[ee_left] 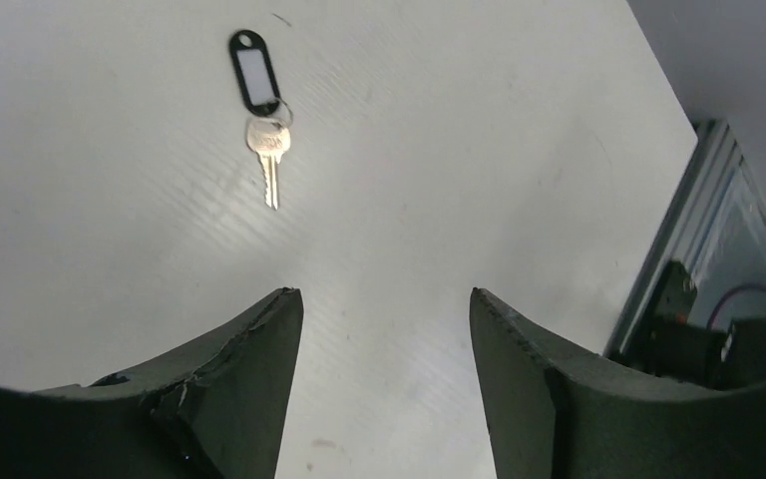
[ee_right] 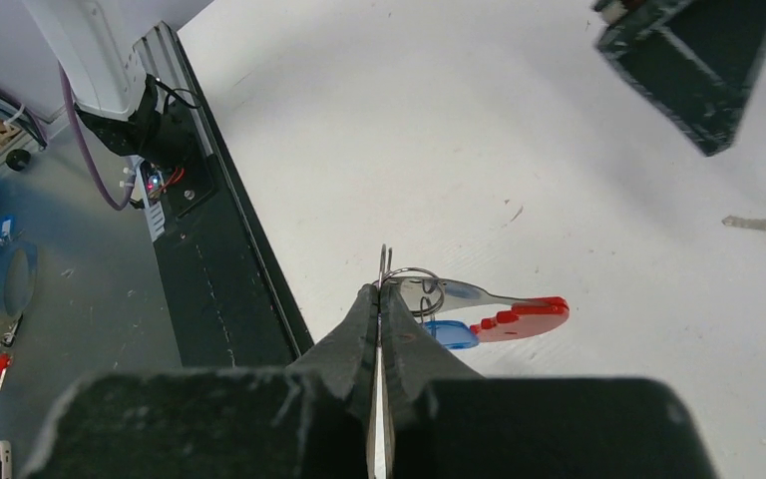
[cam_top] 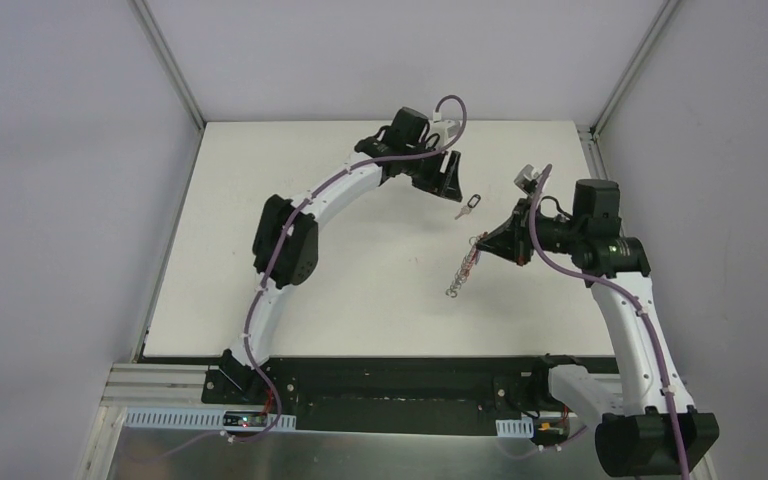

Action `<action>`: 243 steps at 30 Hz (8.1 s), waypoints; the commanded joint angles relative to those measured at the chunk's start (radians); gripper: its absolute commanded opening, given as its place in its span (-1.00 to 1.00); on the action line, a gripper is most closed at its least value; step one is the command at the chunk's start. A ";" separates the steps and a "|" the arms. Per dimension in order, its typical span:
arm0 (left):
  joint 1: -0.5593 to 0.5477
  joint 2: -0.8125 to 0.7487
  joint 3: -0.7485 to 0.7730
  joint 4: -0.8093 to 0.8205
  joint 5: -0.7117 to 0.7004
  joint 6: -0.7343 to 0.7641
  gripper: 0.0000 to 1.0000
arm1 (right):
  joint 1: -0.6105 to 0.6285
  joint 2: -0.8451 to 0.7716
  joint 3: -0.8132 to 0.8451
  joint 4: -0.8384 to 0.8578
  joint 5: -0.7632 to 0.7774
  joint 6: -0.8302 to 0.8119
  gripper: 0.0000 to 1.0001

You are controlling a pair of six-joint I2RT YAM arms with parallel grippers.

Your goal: Put the keys on the keyring

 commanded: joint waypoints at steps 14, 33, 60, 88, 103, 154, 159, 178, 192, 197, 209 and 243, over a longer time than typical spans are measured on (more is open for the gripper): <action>-0.046 0.438 0.384 0.468 -0.190 -0.592 0.16 | -0.036 -0.098 0.060 -0.206 0.029 -0.068 -1.00; -0.066 0.474 0.281 0.429 -0.190 -0.706 -0.04 | -0.037 -0.135 0.055 -0.238 0.023 -0.075 -1.00; -0.065 -0.160 -0.536 0.235 -0.107 -0.218 0.00 | -0.044 -0.113 0.101 -0.191 0.052 -0.023 -1.00; -0.204 -0.093 -0.390 -0.055 -0.506 0.518 0.04 | -0.058 -0.107 0.123 -0.266 0.020 -0.062 -1.00; -0.212 -0.068 -0.366 -0.058 -0.485 0.534 -0.35 | -0.061 -0.112 0.097 -0.266 0.018 -0.069 -1.00; -0.083 -0.639 -0.408 -0.420 0.025 0.689 -1.00 | 0.088 0.084 0.061 0.026 -0.149 -0.050 -1.00; -0.101 -0.735 -0.415 -0.408 -0.018 0.689 -1.00 | 0.193 0.147 0.051 0.205 -0.185 0.087 -1.00; -0.179 -0.840 -0.457 -0.416 -0.101 0.829 -1.00 | 0.393 0.315 0.129 0.377 -0.313 0.233 -1.00; -0.188 -0.845 -0.477 -0.446 -0.006 0.932 -1.00 | 0.425 0.371 0.144 0.451 -0.347 0.320 -1.00; -0.196 -0.845 -0.478 -0.468 0.021 0.954 -1.00 | 0.426 0.381 0.144 0.480 -0.355 0.352 -1.00; -0.200 -0.831 -0.447 -0.479 0.016 0.961 -1.00 | 0.426 0.382 0.131 0.493 -0.360 0.361 -1.00; -0.200 -0.823 -0.430 -0.482 0.037 0.941 -1.00 | 0.438 0.393 0.132 0.433 -0.338 0.316 -1.00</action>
